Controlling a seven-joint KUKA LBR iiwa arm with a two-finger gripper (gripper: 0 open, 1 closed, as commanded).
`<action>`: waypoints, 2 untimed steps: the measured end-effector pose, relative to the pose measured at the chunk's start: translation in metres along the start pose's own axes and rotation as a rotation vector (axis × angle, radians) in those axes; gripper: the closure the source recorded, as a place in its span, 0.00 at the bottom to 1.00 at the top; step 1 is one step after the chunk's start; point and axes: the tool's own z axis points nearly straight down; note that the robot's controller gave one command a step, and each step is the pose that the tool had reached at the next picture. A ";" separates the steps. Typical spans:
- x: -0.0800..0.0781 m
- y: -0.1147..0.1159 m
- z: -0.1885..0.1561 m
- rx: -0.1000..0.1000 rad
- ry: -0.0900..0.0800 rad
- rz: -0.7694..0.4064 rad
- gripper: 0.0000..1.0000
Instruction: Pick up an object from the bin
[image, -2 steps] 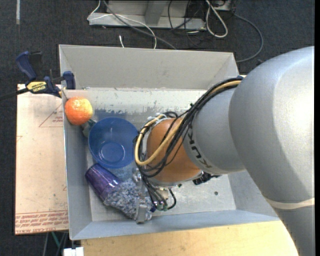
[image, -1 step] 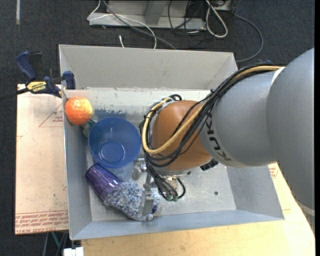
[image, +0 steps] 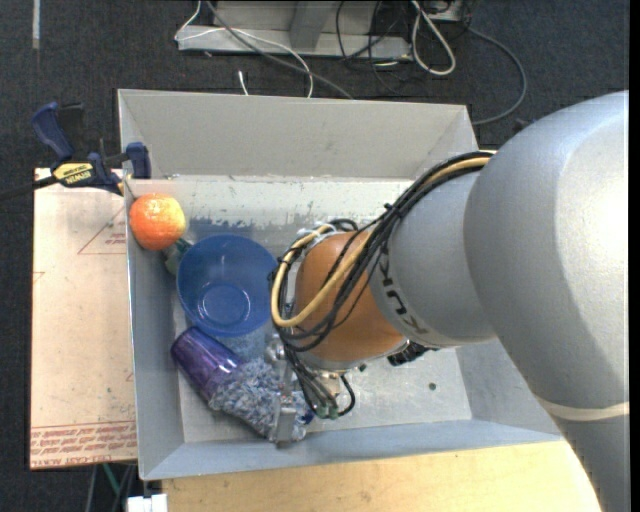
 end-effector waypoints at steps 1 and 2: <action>-0.001 0.008 0.007 -0.004 -0.013 -0.061 0.00; 0.000 0.001 0.001 -0.001 0.000 -0.004 1.00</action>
Offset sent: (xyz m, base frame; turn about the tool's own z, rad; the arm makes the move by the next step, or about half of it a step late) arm 0.0002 0.0006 -0.0002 -0.0048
